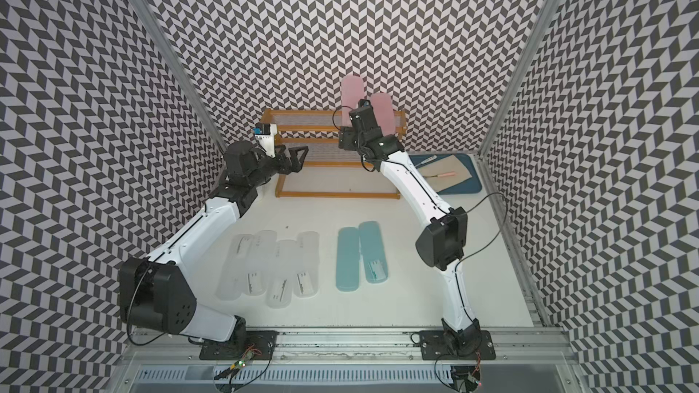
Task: Place the pencil cases on the shelf according to color
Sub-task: Place the pencil case on the shelf.
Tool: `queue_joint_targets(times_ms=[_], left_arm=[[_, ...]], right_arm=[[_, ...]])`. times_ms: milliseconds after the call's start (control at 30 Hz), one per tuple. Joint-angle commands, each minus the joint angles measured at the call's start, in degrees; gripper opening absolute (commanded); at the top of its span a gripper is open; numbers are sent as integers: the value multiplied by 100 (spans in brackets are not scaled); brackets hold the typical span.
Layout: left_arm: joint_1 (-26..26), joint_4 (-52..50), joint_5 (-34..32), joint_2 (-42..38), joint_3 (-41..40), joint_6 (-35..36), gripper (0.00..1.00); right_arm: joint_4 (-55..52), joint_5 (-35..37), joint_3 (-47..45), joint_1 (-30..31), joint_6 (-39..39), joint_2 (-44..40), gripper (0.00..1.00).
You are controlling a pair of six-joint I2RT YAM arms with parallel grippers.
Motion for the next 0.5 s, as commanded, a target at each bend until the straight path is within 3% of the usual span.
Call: queue_joint_targets(times_ms=[0,467], left_arm=[[-38,127,134,1,-12,-35,99],[-38,107,136,54,-16,-20,99]], right_arm=[[359,-102,85,-37,88,3,83],[599,-622,-3,-71,154,-202,86]])
